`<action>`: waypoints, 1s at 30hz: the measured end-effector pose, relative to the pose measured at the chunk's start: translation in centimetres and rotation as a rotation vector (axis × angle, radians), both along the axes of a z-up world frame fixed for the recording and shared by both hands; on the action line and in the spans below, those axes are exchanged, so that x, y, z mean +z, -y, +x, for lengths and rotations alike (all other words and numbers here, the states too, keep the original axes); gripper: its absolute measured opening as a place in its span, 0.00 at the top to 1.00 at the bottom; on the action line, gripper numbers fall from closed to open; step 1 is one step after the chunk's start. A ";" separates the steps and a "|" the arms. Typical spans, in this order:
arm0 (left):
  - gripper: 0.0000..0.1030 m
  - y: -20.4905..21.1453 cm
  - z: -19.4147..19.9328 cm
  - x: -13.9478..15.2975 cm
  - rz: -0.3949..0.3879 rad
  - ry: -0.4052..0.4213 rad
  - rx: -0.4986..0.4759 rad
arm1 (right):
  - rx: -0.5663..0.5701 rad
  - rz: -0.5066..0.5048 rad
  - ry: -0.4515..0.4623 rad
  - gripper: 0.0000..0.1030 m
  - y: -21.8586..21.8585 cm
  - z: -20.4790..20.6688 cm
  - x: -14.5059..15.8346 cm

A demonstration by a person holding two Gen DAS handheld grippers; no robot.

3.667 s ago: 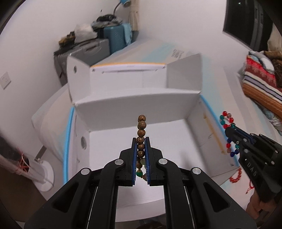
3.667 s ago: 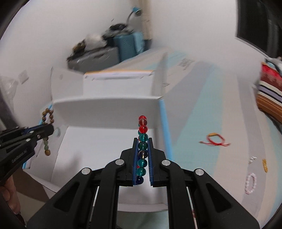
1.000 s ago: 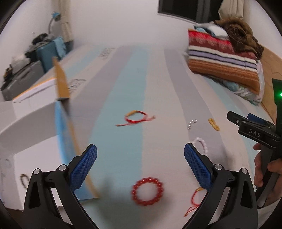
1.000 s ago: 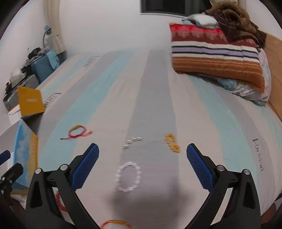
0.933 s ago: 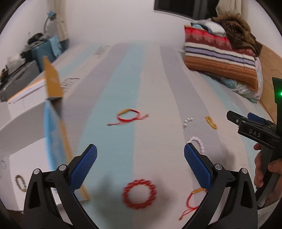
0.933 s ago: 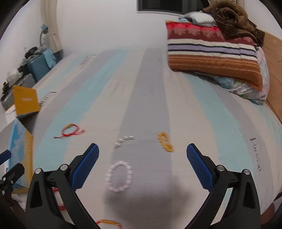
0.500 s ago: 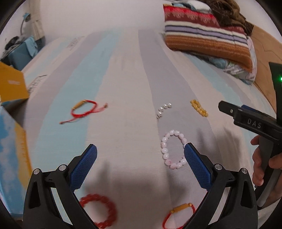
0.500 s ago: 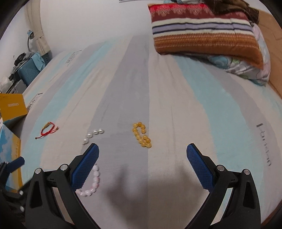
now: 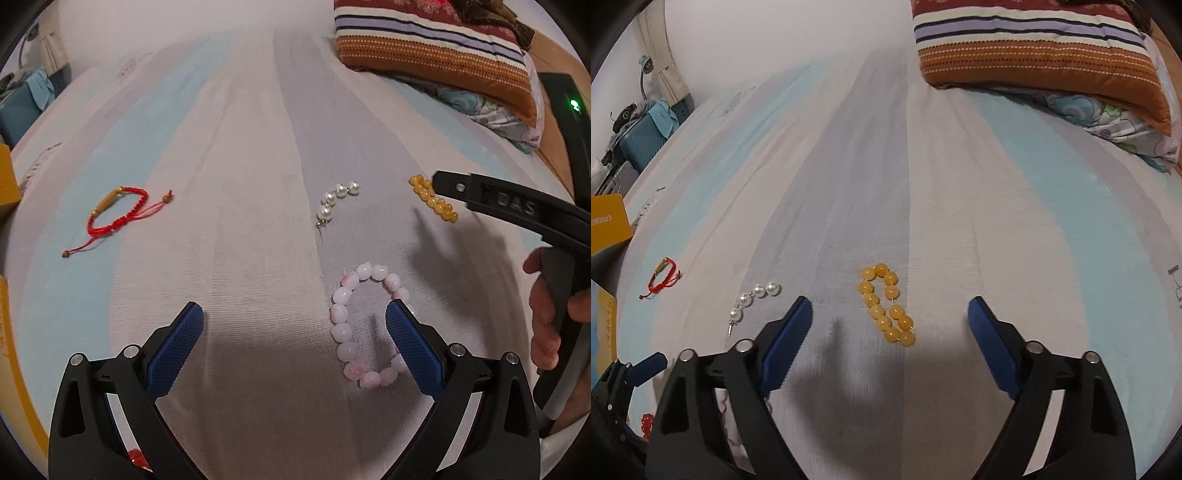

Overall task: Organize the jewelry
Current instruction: 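Grasp the yellow amber-bead bracelet with the right tool while the left tool grasps the pink-white bead bracelet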

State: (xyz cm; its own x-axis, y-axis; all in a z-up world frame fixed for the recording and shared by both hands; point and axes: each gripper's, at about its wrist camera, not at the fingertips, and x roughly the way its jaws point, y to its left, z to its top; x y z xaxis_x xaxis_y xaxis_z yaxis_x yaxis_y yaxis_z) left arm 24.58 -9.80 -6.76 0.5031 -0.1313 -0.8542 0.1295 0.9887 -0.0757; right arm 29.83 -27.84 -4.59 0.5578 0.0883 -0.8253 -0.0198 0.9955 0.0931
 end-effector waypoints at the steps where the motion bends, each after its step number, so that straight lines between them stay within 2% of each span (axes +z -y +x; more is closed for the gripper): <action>1: 0.06 0.1 0.1 -0.1 0.002 -0.001 -0.002 | 0.001 0.000 -0.013 0.29 -0.1 0.4 -0.3; 7: 0.07 0.4 0.0 -1.1 0.025 -0.015 -0.017 | 0.010 -0.016 -0.041 0.35 -0.8 1.3 -1.4; 12: 0.11 0.5 -0.1 -1.5 0.042 -0.022 -0.004 | 0.010 -0.026 -0.070 0.44 -0.9 1.8 -2.4; 15: 0.16 0.6 -0.1 -1.6 0.060 -0.022 0.002 | 0.021 -0.041 -0.075 0.54 -1.0 1.7 -2.6; 20: 0.38 0.9 0.0 -1.5 0.077 -0.011 -0.011 | 0.032 -0.048 -0.079 0.68 -1.1 1.6 -2.8; 24: 0.49 0.8 -0.2 -1.3 0.076 -0.008 -0.018 | 0.027 -0.032 -0.083 0.78 -0.7 1.5 -3.0; 27: 0.59 0.8 -0.3 -1.2 0.077 -0.008 -0.023 | 0.015 -0.014 -0.083 0.83 -0.4 1.5 -3.1; 30: 0.72 0.8 -0.4 -1.1 0.068 -0.011 -0.031 | 0.009 -0.001 -0.084 0.83 -0.1 1.5 -3.2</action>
State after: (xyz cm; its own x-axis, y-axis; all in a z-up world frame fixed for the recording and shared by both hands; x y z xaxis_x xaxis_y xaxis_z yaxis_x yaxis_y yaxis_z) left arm 24.17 -10.59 -7.90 0.4904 -0.0884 -0.8670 0.1596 0.9871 -0.0104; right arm 31.28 -27.69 -7.76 0.4860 0.0920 -0.8691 -0.0208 0.9954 0.0937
